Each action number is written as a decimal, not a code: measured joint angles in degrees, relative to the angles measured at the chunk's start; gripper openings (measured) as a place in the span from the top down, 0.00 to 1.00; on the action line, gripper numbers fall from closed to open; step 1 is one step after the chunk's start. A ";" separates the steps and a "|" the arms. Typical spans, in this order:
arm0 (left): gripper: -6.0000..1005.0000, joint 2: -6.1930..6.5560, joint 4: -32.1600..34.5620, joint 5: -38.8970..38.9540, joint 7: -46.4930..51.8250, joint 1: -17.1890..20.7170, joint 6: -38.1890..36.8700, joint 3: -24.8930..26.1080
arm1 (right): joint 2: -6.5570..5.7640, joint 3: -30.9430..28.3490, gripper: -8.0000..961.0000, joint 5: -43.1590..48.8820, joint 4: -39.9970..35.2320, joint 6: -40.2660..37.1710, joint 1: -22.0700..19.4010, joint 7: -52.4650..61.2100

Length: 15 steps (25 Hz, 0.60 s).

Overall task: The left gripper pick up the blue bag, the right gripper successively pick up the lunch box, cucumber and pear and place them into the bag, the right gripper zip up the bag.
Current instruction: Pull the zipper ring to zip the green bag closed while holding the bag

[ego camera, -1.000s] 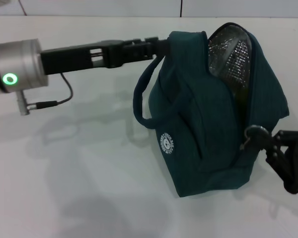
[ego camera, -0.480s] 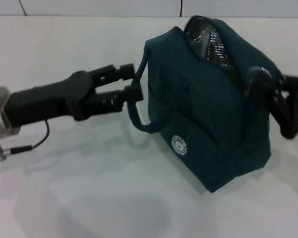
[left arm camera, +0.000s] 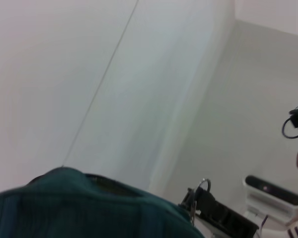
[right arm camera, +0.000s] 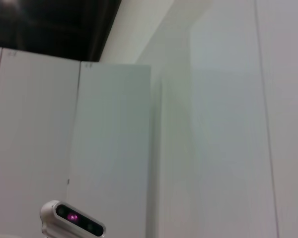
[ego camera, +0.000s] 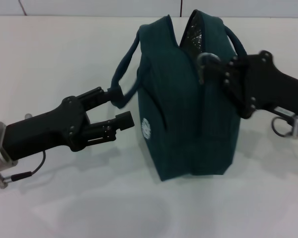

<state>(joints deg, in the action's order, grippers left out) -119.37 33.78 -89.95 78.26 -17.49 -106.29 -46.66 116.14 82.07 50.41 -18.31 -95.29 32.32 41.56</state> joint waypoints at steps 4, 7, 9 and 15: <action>0.15 -0.05 -1.21 0.02 -1.54 0.28 2.02 -0.01 | 0.07 0.62 0.99 -0.19 -0.09 1.97 2.39 -0.12; 0.15 -0.10 -2.36 -0.05 -2.67 0.20 3.65 -0.01 | 0.07 0.52 0.99 -0.77 -0.21 3.15 3.26 -0.33; 0.15 -0.17 -3.17 -0.12 -3.50 -0.08 4.61 -0.20 | 0.06 0.50 0.99 -1.05 -0.51 3.92 3.53 -0.43; 0.16 -0.28 -7.76 -0.24 -7.29 -3.29 7.17 -0.67 | 0.04 0.58 0.99 -1.13 -1.71 6.60 4.14 -0.56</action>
<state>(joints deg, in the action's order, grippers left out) -119.65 26.02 -90.18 70.97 -20.78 -99.12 -47.33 116.18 82.65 49.28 -20.02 -88.68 36.46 41.00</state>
